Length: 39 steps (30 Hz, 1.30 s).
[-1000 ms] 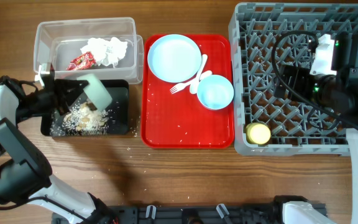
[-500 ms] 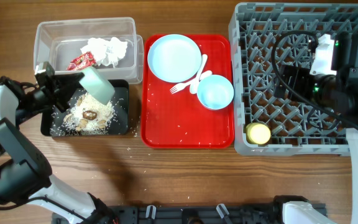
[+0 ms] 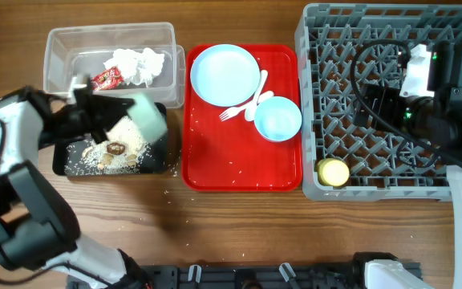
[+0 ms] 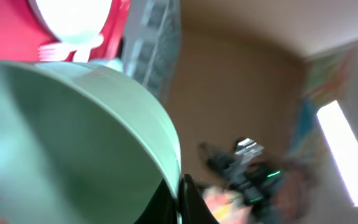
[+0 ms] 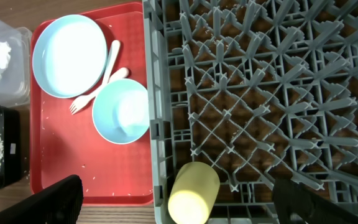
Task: Sort waste into correct bins and load items into the dishwasher rack
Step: 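Tip the green bowl over the black tray to dump the rice, then set the empty green bowl back on the red tray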
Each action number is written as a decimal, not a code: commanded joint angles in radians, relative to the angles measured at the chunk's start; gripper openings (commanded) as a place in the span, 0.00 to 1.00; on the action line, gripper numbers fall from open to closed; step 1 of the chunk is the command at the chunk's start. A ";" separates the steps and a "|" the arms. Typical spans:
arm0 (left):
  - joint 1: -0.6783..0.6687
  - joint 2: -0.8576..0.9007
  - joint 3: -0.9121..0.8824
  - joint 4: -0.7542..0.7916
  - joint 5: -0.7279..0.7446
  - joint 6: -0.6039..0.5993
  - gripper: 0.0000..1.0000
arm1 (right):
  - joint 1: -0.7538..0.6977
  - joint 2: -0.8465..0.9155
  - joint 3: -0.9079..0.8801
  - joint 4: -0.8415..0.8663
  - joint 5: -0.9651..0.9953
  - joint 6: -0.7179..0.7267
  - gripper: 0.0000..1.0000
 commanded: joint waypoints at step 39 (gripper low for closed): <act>-0.902 -0.171 0.103 0.460 -1.266 -0.610 0.50 | 0.083 0.104 0.008 0.126 -0.272 0.044 0.93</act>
